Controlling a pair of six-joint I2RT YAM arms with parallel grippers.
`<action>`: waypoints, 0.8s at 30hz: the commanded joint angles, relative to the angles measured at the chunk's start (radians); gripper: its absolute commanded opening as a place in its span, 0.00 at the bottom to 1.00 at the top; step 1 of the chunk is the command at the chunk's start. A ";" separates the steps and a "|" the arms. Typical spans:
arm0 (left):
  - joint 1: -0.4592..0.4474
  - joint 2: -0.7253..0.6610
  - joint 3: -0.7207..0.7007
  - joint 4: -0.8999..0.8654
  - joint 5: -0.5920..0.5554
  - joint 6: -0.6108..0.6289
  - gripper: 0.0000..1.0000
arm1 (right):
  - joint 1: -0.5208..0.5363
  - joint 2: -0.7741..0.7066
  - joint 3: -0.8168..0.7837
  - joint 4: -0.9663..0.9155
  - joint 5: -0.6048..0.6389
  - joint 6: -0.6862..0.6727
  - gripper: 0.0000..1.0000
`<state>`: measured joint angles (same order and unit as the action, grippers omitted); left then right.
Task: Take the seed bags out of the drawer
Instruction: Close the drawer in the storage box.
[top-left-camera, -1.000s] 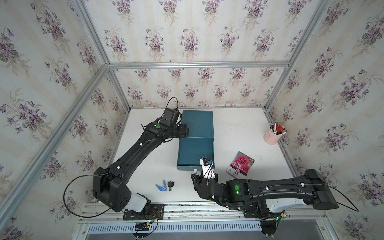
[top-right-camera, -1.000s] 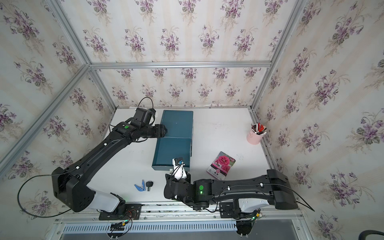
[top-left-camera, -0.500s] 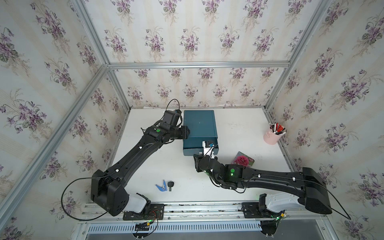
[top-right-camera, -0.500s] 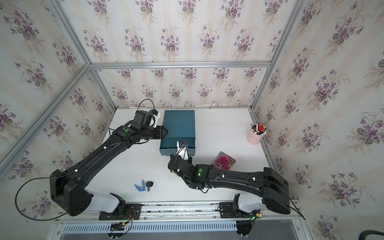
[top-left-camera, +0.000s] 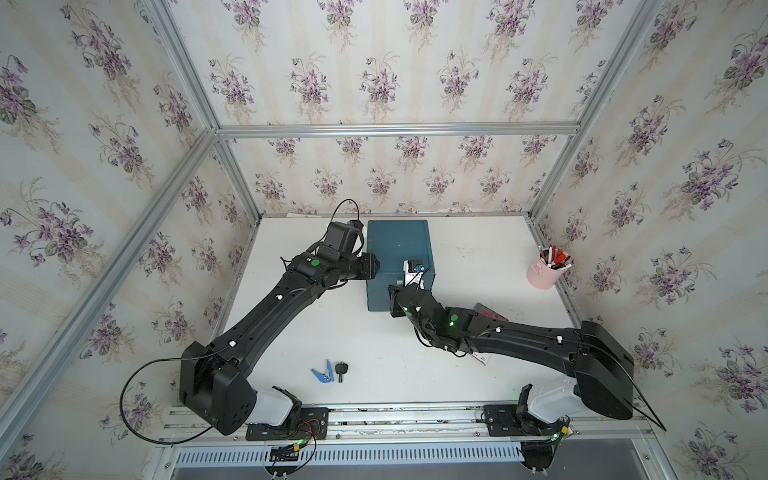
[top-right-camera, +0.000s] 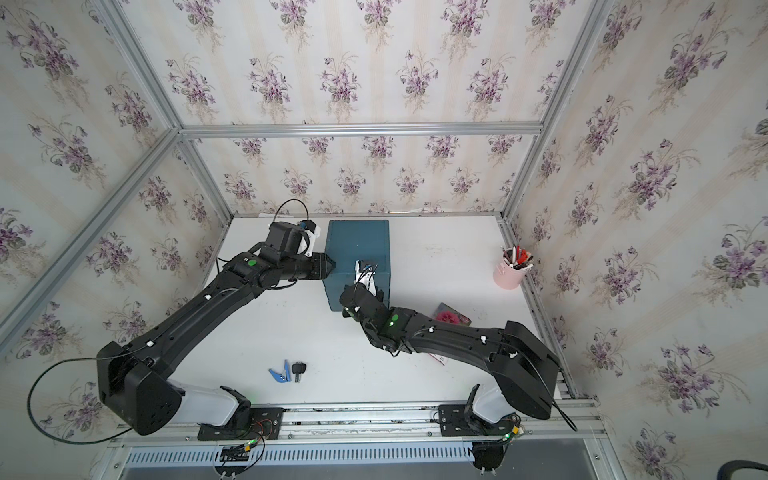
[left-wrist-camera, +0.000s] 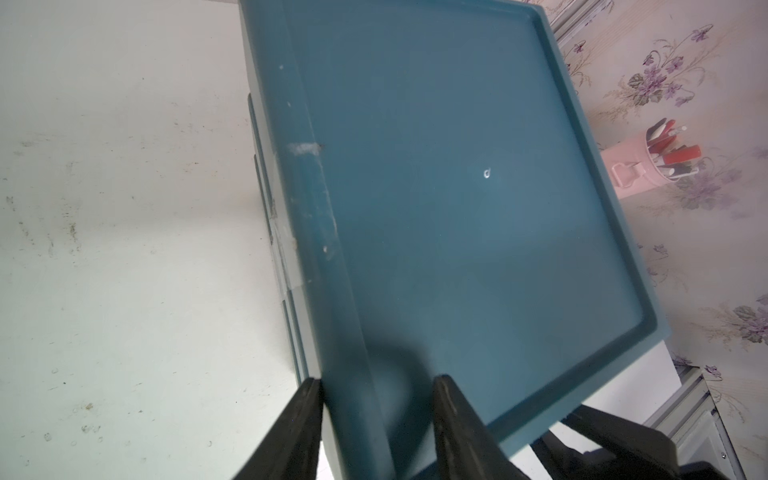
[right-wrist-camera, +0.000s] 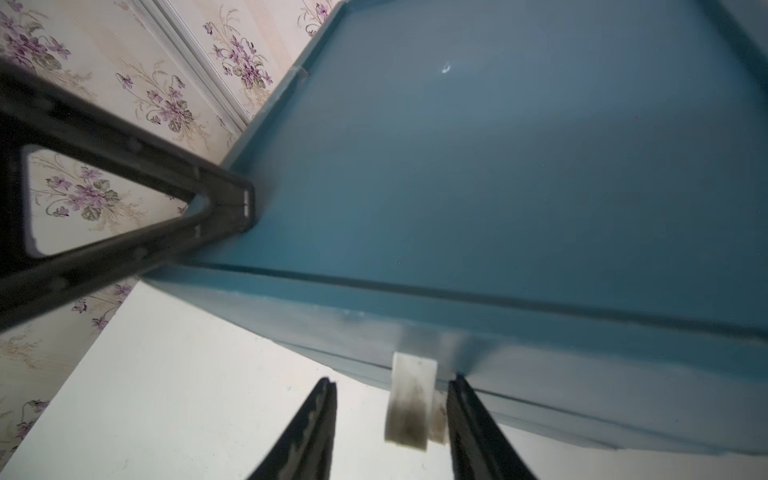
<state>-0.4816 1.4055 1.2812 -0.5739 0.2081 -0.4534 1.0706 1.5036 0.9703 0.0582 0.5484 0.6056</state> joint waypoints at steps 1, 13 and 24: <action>-0.002 -0.020 -0.009 -0.084 0.019 0.016 0.46 | -0.005 0.004 0.009 0.026 0.001 0.003 0.47; 0.014 0.002 0.026 -0.045 0.033 -0.039 0.61 | 0.043 -0.296 -0.425 0.268 -0.126 0.388 0.54; 0.029 0.037 0.017 -0.021 0.035 -0.059 0.61 | -0.061 -0.084 -0.464 0.612 -0.284 0.553 0.55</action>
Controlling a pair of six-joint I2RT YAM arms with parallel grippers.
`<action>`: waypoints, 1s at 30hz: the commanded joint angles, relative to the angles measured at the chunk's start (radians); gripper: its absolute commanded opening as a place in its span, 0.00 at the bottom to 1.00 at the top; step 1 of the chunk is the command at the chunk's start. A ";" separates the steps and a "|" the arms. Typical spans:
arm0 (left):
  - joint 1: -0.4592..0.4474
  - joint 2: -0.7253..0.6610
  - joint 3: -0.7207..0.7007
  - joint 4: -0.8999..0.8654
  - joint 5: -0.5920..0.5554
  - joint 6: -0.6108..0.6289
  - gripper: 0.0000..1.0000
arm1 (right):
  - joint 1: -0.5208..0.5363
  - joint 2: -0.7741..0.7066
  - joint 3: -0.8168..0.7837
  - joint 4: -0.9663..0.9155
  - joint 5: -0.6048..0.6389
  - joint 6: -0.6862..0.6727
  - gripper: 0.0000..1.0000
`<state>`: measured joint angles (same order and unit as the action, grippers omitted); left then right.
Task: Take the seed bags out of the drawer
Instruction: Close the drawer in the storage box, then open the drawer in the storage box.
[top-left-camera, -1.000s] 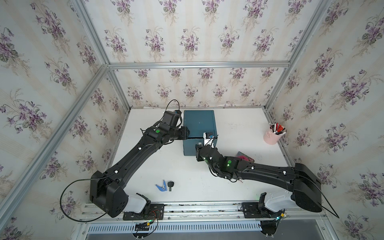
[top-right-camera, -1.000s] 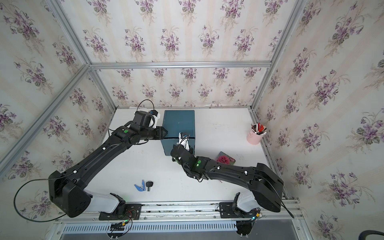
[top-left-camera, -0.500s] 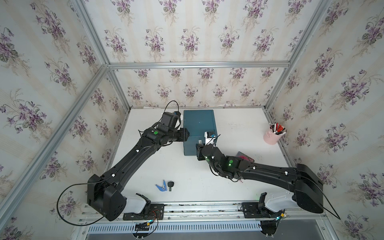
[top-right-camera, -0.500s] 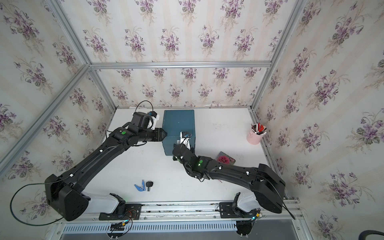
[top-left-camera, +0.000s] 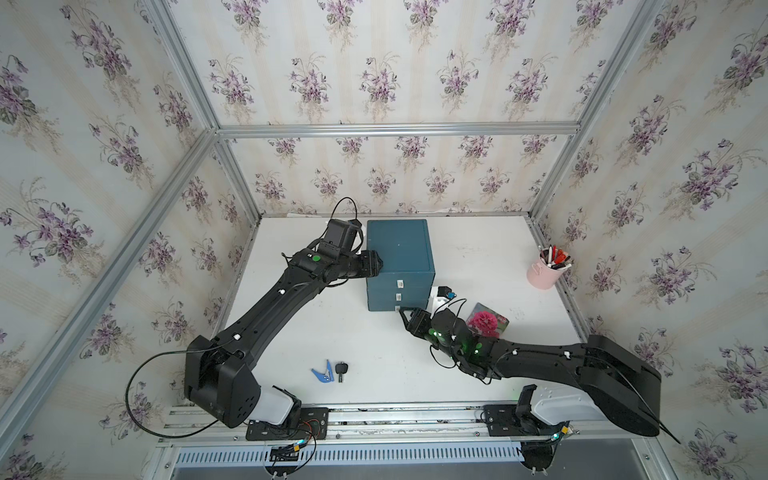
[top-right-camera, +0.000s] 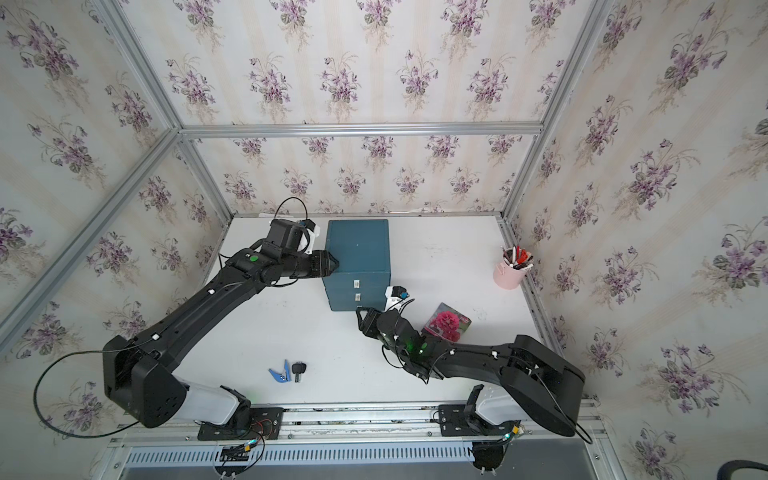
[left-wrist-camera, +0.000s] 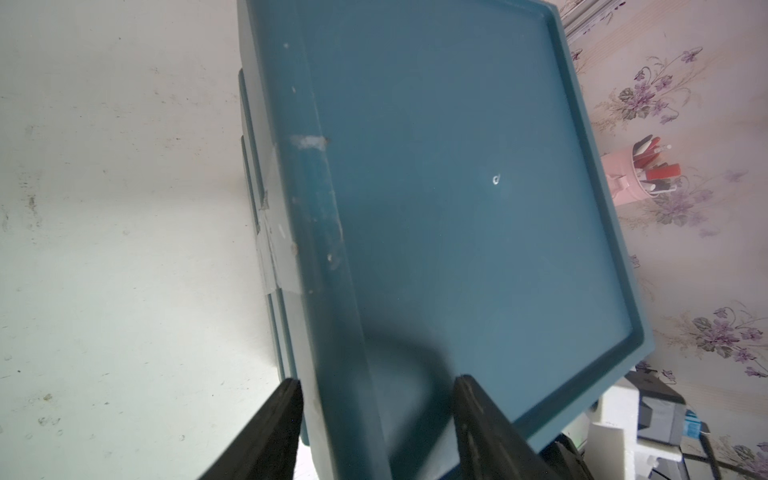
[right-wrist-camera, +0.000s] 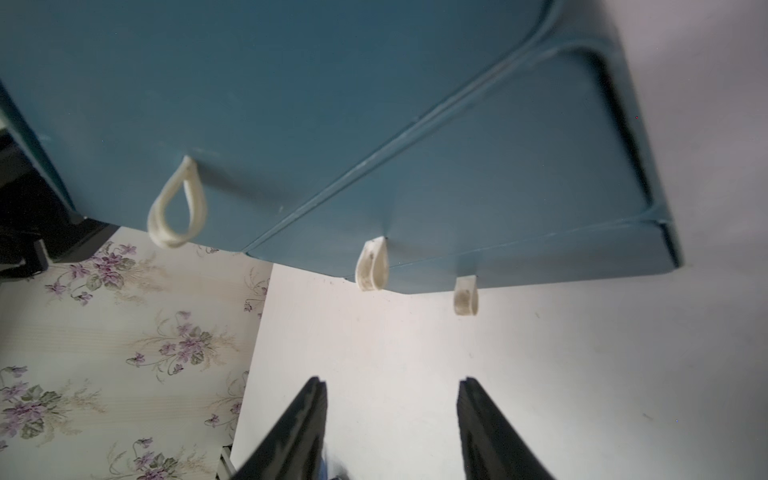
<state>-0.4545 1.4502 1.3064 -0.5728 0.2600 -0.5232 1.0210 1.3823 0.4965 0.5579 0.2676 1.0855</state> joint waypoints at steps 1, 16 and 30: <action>0.001 -0.010 -0.010 -0.028 -0.019 0.018 0.61 | -0.025 0.064 0.010 0.148 -0.020 0.084 0.54; 0.001 -0.012 -0.025 -0.045 -0.007 0.063 0.59 | -0.057 0.179 0.038 0.272 -0.002 0.110 0.46; 0.001 -0.005 -0.030 -0.052 -0.017 0.086 0.57 | -0.096 0.215 0.021 0.368 -0.044 0.097 0.37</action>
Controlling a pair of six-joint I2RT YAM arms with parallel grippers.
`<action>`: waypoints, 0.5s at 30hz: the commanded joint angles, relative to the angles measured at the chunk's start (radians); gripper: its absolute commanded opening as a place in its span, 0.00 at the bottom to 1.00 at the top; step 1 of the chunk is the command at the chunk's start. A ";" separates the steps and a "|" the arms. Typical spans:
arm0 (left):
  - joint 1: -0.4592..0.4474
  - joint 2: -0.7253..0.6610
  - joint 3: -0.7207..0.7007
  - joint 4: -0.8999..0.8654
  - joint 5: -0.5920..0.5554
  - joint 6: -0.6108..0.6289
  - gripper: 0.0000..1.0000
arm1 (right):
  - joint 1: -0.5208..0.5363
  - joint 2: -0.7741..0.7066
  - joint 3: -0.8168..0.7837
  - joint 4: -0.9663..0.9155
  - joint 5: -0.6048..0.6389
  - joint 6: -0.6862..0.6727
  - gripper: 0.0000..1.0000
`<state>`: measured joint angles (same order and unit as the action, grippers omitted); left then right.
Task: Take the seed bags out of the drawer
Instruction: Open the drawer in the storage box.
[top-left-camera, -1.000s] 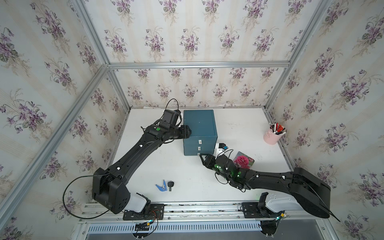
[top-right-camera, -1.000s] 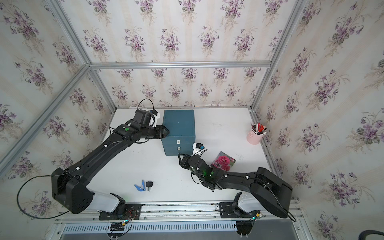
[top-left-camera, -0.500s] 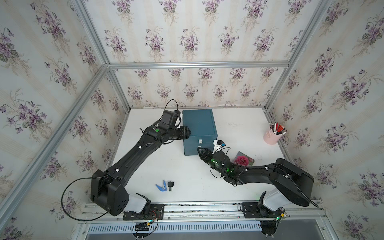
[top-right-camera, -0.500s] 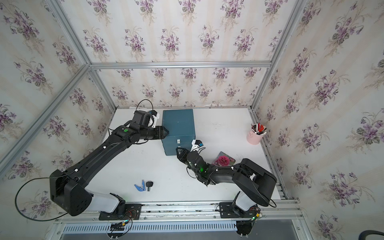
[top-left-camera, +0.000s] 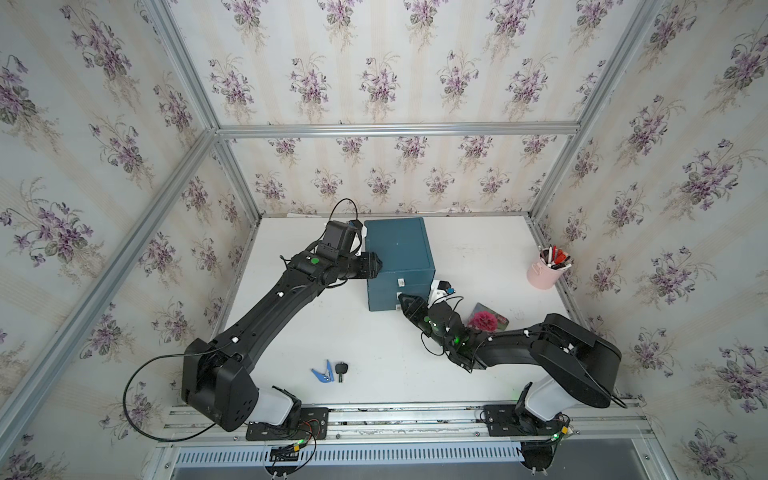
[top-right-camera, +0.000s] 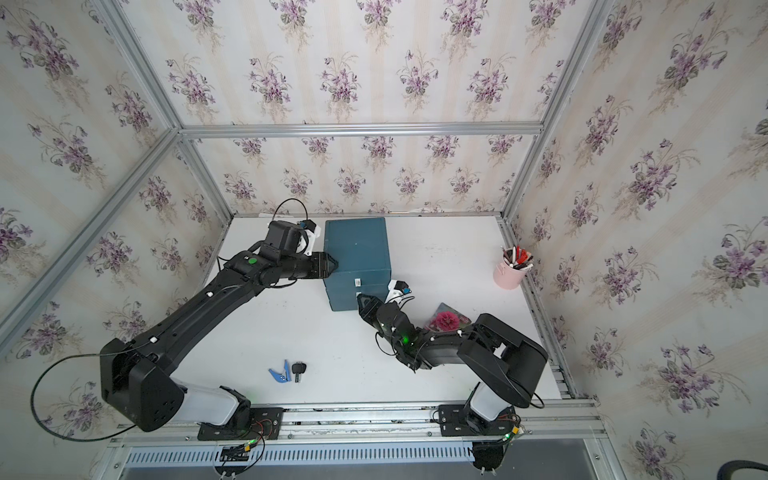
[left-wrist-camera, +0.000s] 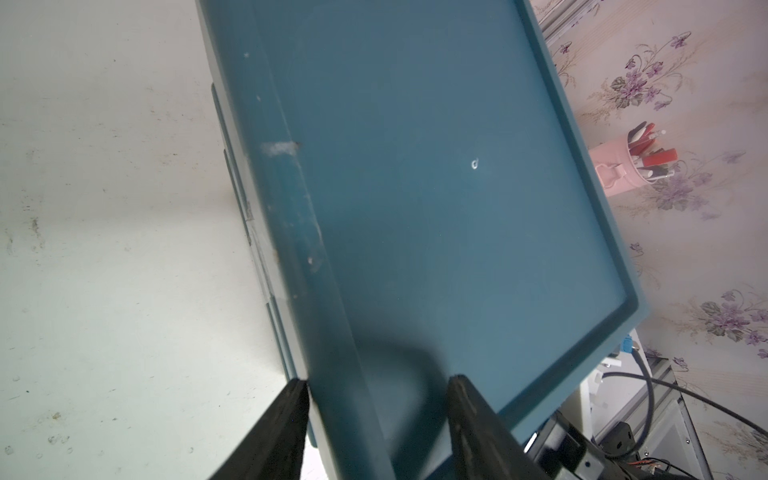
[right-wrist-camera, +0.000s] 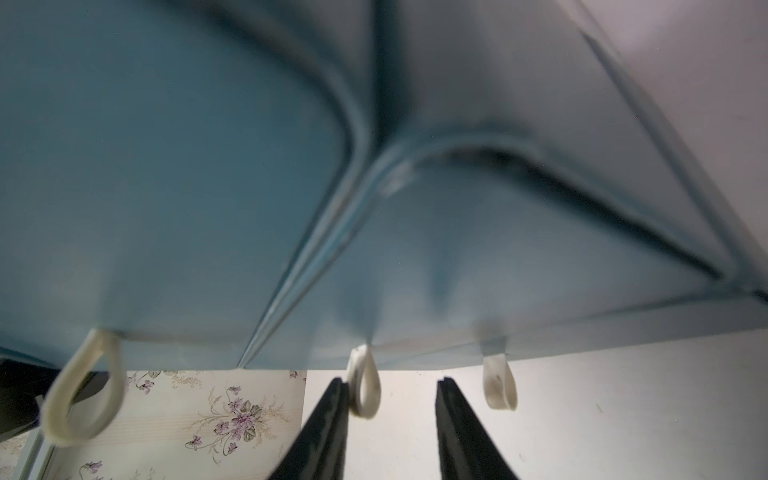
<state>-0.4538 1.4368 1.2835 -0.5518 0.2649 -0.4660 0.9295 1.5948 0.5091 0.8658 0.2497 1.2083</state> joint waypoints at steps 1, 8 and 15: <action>0.000 0.008 -0.008 -0.072 -0.021 0.028 0.57 | -0.005 0.002 0.007 0.068 -0.031 -0.034 0.37; 0.000 0.016 -0.013 -0.068 -0.010 0.036 0.56 | -0.008 0.028 0.034 0.076 -0.103 -0.062 0.30; 0.000 0.014 -0.022 -0.062 0.012 0.039 0.56 | -0.008 0.040 0.026 0.088 -0.139 -0.045 0.33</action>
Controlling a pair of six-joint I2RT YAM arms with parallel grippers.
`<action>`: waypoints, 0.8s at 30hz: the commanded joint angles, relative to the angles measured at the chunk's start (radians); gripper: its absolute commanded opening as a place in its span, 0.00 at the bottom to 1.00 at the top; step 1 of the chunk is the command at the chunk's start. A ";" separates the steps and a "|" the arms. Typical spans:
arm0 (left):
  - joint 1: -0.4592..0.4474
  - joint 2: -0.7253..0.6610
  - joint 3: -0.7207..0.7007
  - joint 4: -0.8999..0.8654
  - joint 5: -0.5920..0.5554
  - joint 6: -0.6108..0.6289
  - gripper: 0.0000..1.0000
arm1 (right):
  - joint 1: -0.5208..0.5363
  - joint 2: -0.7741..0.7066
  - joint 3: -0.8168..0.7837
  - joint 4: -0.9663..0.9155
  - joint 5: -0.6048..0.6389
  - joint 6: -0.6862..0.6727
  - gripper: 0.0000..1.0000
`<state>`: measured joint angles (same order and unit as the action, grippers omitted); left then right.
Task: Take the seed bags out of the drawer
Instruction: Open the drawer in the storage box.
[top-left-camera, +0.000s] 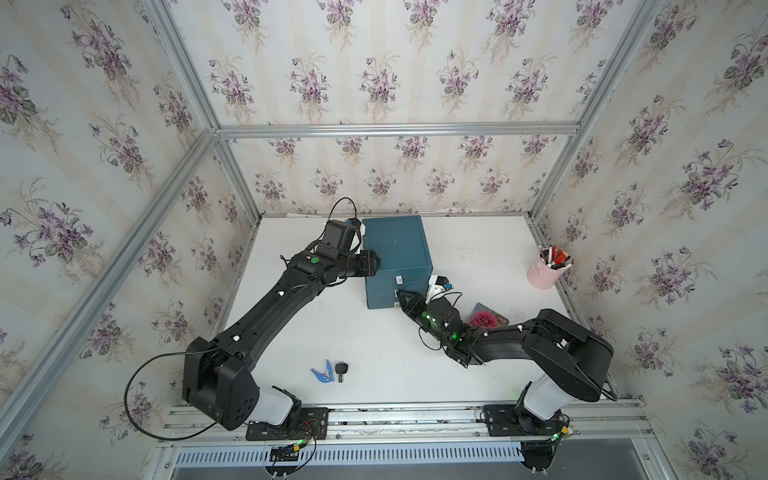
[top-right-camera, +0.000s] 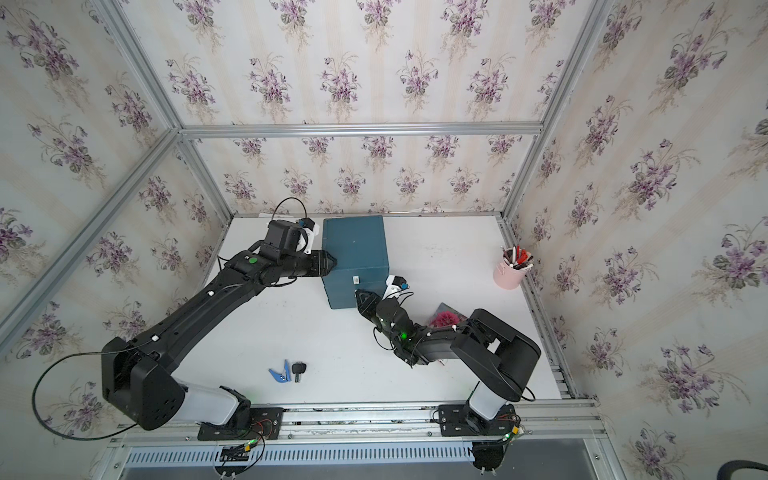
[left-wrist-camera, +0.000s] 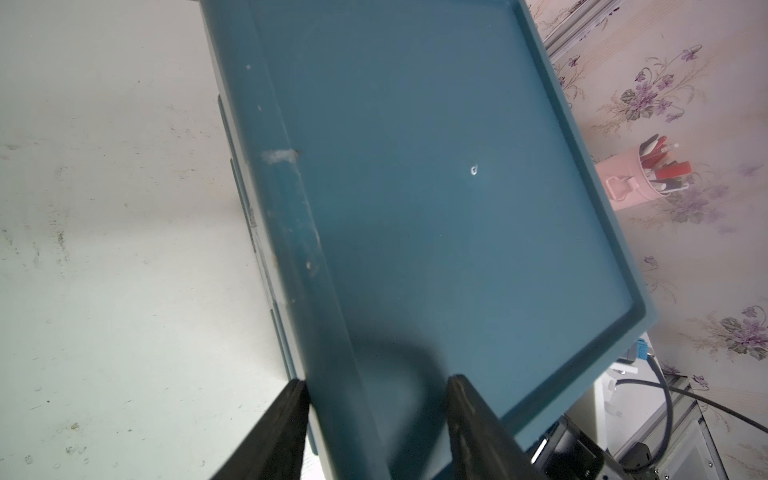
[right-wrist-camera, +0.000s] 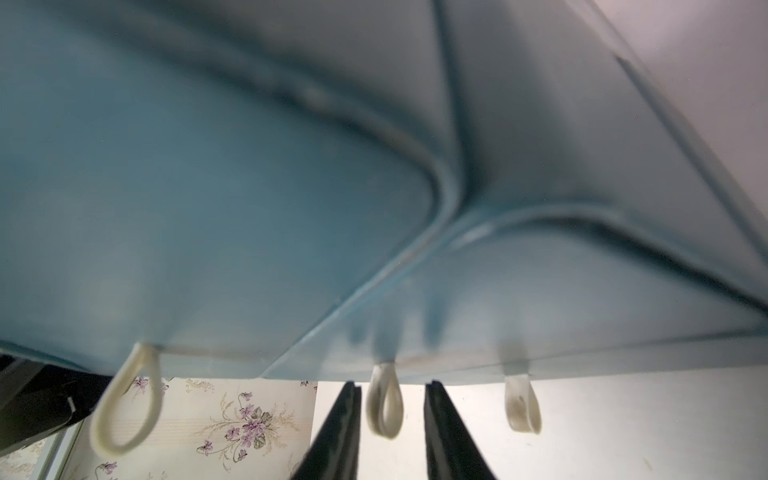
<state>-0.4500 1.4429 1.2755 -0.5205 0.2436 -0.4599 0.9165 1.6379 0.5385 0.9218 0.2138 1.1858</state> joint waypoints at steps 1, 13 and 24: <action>-0.003 0.008 -0.014 -0.092 0.038 0.033 0.56 | 0.007 -0.009 -0.007 0.032 -0.103 -0.024 0.36; -0.004 0.021 -0.011 -0.095 0.056 0.043 0.52 | 0.015 -0.022 0.003 -0.002 -0.063 -0.040 0.31; -0.004 0.022 -0.004 -0.103 0.050 0.052 0.51 | 0.000 -0.029 -0.048 0.044 0.013 0.018 0.33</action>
<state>-0.4503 1.4548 1.2762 -0.4984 0.2787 -0.4454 0.9173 1.6161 0.4953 0.9291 0.1833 1.1824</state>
